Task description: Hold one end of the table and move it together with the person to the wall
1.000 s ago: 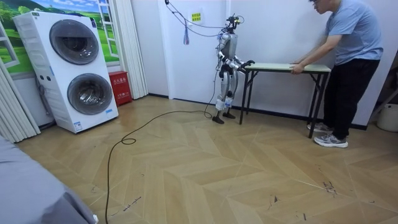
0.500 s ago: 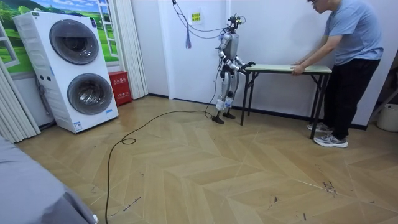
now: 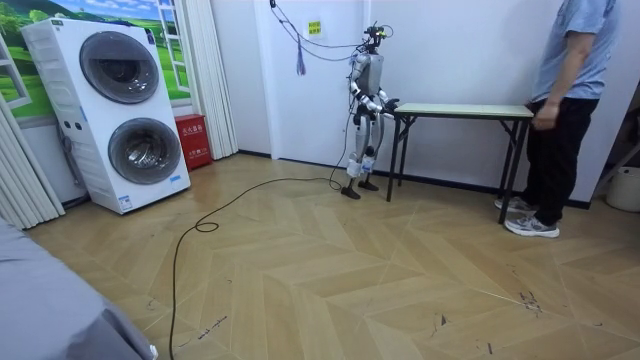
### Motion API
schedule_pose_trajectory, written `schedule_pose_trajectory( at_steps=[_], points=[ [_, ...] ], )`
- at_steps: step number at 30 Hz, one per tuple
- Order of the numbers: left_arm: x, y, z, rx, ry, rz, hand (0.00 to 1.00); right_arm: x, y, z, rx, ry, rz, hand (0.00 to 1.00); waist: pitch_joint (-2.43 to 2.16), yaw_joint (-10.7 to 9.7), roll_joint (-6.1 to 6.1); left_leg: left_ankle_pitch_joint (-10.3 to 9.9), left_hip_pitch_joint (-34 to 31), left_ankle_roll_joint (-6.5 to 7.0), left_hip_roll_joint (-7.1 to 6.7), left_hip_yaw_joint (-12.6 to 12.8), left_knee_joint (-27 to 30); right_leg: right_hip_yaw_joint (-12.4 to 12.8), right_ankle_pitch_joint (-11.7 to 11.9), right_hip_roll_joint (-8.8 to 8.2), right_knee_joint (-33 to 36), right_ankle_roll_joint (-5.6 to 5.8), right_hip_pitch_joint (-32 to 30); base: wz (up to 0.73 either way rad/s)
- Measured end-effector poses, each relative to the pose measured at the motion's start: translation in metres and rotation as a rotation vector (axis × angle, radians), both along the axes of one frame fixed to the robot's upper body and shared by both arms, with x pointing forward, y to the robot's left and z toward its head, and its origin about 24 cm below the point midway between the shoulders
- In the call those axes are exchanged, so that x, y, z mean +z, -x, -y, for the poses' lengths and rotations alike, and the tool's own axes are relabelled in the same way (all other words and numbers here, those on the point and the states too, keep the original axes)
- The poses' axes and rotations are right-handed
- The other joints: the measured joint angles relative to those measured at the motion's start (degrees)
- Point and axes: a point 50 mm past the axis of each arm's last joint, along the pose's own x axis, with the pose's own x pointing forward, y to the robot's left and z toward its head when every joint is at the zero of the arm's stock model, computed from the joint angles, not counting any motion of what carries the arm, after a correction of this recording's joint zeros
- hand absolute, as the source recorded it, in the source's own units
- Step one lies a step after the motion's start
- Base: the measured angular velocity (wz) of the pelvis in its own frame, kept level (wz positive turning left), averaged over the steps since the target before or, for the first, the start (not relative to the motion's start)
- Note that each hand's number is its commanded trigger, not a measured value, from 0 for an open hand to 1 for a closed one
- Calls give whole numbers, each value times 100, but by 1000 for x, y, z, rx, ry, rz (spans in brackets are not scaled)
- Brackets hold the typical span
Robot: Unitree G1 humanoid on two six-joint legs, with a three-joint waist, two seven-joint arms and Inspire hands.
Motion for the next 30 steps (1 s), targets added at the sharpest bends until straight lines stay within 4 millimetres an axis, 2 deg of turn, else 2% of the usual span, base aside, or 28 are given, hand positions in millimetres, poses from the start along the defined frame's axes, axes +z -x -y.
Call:
schedule_pose_trajectory(
  at_steps=[7, 11, 18, 21, 24, 27, 30],
  points=[
    [4, -4, 1, -84, -48, 52, 0, 3, 1, 3, 134, 96, 92, 0, -11, 7, -31, -20, -5, -34, 42, 47, 35, -6, 0, 27, -1, 0, -7, -4],
    [13, -12, -1, -140, -89, 126, 0, 3, 0, 8, 241, 207, 138, 0, -9, 17, -60, -37, -86, -65, 81, 46, 101, -24, 2, 62, -3, -2, -37, 0],
    [9, -8, -6, -259, -219, 133, 0, 2, -3, 13, 396, 396, 172, 0, -13, -30, -99, -61, -66, -108, 121, 26, 147, -34, 1, 107, -10, -2, 17, 1],
    [-1, -1, -13, -286, -279, 84, 0, -8, 3, 19, 426, 455, 119, 0, 18, -24, -147, -67, 15, -118, 128, 26, 139, -22, 0, 114, -18, -4, 84, -1],
    [-7, 5, -20, -286, -340, 37, 0, -15, 8, 24, 454, 534, 76, 0, 28, 42, -194, -76, 17, -128, 135, 26, 131, -10, 1, 122, -18, -4, 87, -3],
    [-21, 14, -28, -289, -422, -49, 0, -31, 11, 31, 447, 591, -23, 0, 10, 42, -213, -80, 59, -134, 138, 22, 104, 4, 7, 136, -29, -14, 115, -3],
    [-36, 30, -45, -263, -542, -165, 0, -53, 31, 49, 422, 655, -201, 0, -2, 43, -220, -95, 119, -151, 145, 22, 93, 3, 24, 154, -99, -39, 201, 0]
  ],
)
